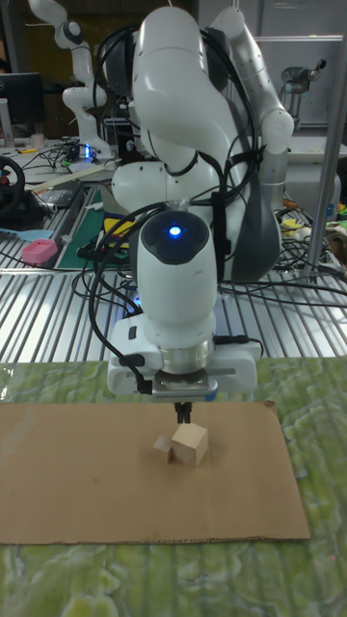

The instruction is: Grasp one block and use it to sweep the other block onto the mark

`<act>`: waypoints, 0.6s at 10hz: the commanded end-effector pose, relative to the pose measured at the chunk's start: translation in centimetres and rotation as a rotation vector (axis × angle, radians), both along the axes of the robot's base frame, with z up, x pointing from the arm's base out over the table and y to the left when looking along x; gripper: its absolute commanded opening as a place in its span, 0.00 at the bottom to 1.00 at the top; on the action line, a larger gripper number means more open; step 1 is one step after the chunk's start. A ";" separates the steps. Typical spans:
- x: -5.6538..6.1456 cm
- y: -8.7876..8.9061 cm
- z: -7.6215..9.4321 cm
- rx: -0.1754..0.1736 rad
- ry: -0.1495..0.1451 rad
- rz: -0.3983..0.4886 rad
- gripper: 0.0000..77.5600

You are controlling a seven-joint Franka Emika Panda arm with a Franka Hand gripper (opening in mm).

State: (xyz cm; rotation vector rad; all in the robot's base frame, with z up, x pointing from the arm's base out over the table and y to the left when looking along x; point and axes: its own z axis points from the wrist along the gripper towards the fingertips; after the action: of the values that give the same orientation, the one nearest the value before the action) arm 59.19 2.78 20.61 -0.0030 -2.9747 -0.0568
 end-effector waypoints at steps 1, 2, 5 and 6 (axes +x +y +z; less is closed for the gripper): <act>-0.1 -0.2 0.3 -0.002 -0.003 0.004 0.01; -0.1 -0.2 0.3 -0.002 -0.004 0.005 0.01; -0.2 -0.3 0.4 -0.005 -0.006 0.011 0.01; -0.3 -0.3 0.4 -0.010 -0.006 0.014 0.01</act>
State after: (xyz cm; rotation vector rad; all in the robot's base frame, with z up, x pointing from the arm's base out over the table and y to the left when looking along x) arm 58.99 2.63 20.76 0.0047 -2.9755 -0.0538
